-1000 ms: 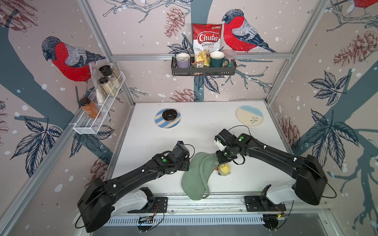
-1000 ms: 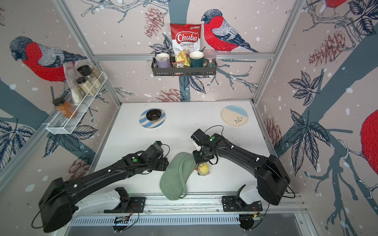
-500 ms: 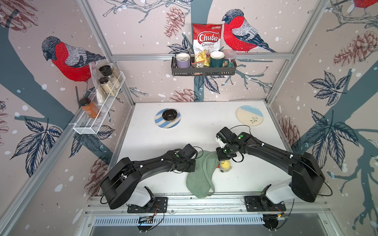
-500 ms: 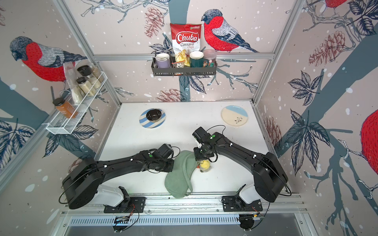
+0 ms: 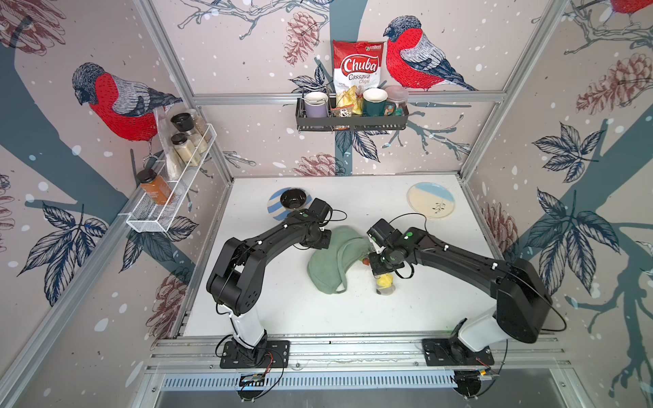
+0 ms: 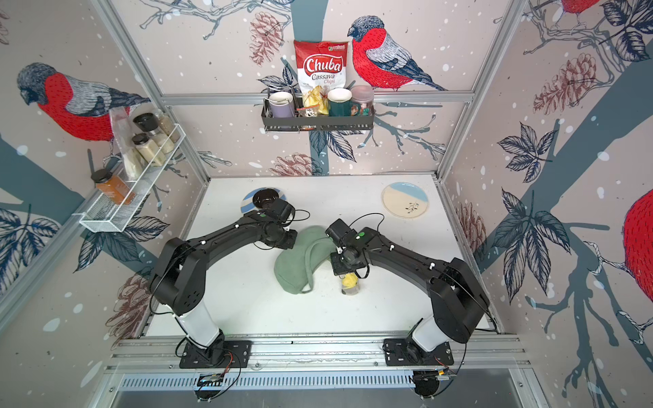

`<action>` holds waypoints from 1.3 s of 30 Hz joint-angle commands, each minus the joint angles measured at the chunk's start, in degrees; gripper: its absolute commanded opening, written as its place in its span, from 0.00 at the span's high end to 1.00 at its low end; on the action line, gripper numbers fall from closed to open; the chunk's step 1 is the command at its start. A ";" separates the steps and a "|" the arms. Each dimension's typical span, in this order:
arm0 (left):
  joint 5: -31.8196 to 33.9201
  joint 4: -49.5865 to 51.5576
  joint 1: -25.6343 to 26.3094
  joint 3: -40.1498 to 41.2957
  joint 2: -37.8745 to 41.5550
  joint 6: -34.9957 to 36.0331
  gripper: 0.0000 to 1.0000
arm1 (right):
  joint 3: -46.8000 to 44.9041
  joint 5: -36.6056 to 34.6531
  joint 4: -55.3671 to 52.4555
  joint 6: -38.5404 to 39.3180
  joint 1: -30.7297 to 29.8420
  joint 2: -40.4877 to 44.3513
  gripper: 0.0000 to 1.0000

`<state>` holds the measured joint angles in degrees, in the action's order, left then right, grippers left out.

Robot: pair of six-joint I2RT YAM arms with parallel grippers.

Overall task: Remove the decoration from the bag
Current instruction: Adjust the bag at the center of the board, then remove the decoration item from the bag.

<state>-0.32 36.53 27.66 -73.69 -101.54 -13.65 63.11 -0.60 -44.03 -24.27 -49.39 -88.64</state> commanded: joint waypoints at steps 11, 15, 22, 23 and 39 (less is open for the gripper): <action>-33.00 -10.09 -1.03 6.55 10.44 -2.74 0.61 | -6.83 -0.48 18.69 23.52 1.36 1.80 1.00; -39.47 -34.89 5.38 15.89 11.27 -10.80 0.55 | -8.51 4.40 19.81 25.24 3.43 3.29 1.00; -40.08 -57.07 8.85 23.97 4.60 -12.10 0.55 | -10.38 15.01 19.89 26.71 7.24 5.83 1.00; -39.88 -58.24 8.70 24.39 4.13 -11.81 0.56 | -10.38 16.12 19.54 27.08 7.52 6.04 1.00; -41.75 -72.63 7.93 29.58 -1.45 -50.56 0.69 | -13.24 -4.43 24.09 27.30 3.11 6.21 1.00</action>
<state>-42.15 -35.64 36.03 -45.43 -105.43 -55.64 50.68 4.08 -23.49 3.01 -45.39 -82.81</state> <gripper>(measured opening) 0.299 0.050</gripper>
